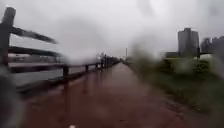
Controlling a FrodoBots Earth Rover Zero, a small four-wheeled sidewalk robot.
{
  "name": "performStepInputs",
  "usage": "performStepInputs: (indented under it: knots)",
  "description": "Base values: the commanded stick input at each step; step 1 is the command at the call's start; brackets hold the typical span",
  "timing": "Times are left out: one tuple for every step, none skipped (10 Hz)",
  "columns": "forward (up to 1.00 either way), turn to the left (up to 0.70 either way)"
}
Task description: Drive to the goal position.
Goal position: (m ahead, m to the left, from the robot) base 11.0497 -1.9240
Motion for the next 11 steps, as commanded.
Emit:
performStepInputs:
  knots:
    - [1.0, 0.0]
    - [1.0, 0.0]
    - [1.0, 0.0]
    - [1.0, 0.0]
    - [1.0, 0.0]
    - [1.0, 0.0]
    - [1.0, 0.0]
    - [1.0, 0.0]
    - [1.0, 0.0]
    - [1.0, 0.0]
    - [0.07, 0.0]
